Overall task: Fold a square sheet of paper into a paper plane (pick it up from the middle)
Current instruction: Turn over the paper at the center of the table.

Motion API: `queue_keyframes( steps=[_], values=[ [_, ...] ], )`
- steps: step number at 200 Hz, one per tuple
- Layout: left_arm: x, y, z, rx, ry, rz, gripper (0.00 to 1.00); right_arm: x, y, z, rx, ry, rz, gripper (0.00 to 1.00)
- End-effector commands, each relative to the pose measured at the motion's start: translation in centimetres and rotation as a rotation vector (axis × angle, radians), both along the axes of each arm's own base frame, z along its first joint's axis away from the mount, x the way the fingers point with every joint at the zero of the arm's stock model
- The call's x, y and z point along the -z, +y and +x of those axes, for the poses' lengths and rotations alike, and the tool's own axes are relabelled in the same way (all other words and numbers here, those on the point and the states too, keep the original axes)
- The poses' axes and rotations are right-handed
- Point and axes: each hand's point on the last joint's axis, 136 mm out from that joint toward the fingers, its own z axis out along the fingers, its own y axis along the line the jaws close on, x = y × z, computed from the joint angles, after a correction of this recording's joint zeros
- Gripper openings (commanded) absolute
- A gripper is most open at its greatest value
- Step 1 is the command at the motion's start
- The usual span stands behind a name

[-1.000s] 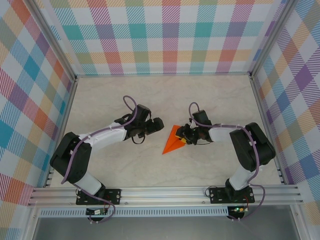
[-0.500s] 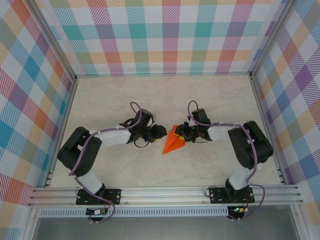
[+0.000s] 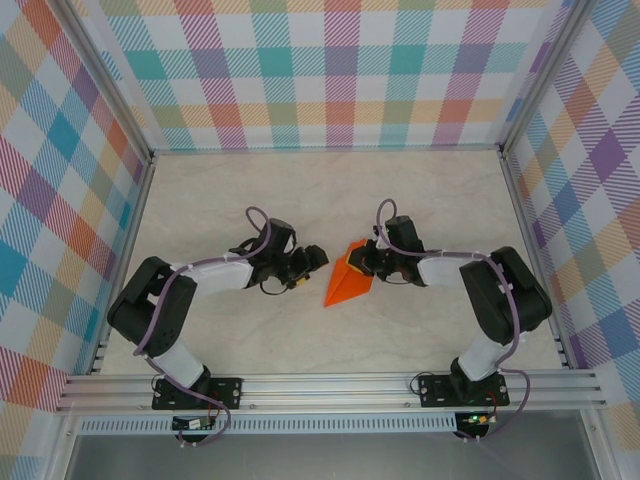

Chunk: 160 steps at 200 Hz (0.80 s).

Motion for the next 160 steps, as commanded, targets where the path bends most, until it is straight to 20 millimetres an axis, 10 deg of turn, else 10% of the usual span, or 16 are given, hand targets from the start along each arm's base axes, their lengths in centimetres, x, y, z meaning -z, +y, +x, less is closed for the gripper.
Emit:
queue_keyframes(
  steps=[1, 24, 111, 160],
  values=[
    [-3.4, 0.5, 0.5, -0.010, -0.055, -0.092, 0.85, -7.0, 1.3, 0.9, -0.060, -0.145, 0.163, 0.06],
    [-6.3, 0.7, 0.6, 0.013, -0.147, -0.126, 1.00, -10.2, 1.8, 1.3, -0.113, -0.161, 0.248, 0.07],
    [-13.1, -1.7, 0.0, 0.069, -0.238, -0.471, 1.00, -14.6, 3.8, 2.5, -0.240, -0.132, 0.466, 0.09],
    [-13.9, -2.2, 0.4, 0.071, -0.254, -0.533, 0.63, -14.0, 4.0, 2.3, -0.253, -0.097, 0.480, 0.10]
  ],
)
